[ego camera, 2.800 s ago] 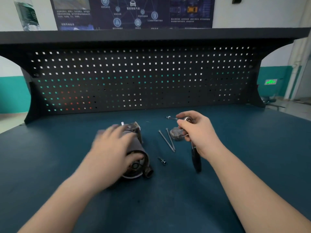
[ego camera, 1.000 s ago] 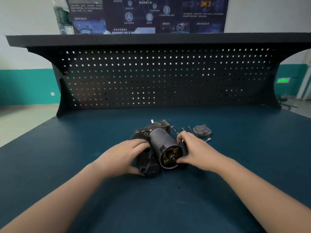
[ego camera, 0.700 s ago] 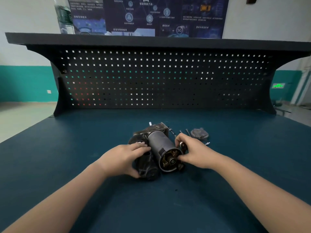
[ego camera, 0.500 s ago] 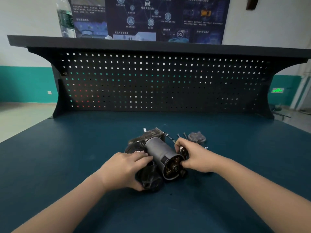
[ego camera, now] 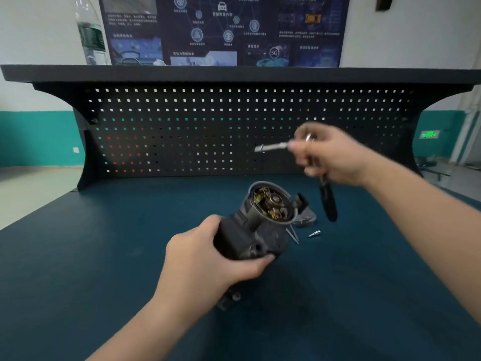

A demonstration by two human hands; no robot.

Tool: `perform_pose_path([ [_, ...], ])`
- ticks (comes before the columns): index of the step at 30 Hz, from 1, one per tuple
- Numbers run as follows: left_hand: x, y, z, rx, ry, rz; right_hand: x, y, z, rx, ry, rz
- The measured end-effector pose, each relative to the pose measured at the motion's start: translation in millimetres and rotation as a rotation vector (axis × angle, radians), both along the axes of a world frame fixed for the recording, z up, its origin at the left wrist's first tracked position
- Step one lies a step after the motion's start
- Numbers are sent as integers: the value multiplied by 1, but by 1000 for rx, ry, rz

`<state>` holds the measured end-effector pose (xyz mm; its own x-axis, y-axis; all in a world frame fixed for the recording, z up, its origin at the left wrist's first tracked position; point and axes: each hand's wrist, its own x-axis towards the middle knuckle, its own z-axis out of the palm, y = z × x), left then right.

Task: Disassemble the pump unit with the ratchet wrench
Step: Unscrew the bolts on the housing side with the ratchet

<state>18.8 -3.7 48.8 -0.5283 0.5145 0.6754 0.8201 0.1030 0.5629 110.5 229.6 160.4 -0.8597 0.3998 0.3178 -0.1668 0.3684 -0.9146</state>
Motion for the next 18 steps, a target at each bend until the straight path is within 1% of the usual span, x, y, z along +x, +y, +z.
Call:
perform_pose_path([
  [2, -1, 8, 8, 43, -114, 70, -2, 0, 25, -21, 174, -98],
  [3, -5, 11, 11, 73, -164, 107, 0, -1, 34, -8, 230, -130],
  [5, -17, 18, 19, 128, -247, 155, 4, -5, 43, 48, 254, -138],
  [7, -27, 24, 26, 125, -284, 170, 9, -13, 40, 139, 179, -140],
  [9, -35, 30, 33, 94, -294, 181, 15, -19, 33, 235, 95, -194],
  [12, -46, 36, 44, 37, -317, 191, 31, -24, 26, 356, 73, -268],
  [16, -52, 47, 54, -75, -320, 187, 48, -25, 29, 430, -18, -176],
  [18, -51, 55, 53, -92, -283, 173, 48, -25, 32, 487, -70, -168],
])
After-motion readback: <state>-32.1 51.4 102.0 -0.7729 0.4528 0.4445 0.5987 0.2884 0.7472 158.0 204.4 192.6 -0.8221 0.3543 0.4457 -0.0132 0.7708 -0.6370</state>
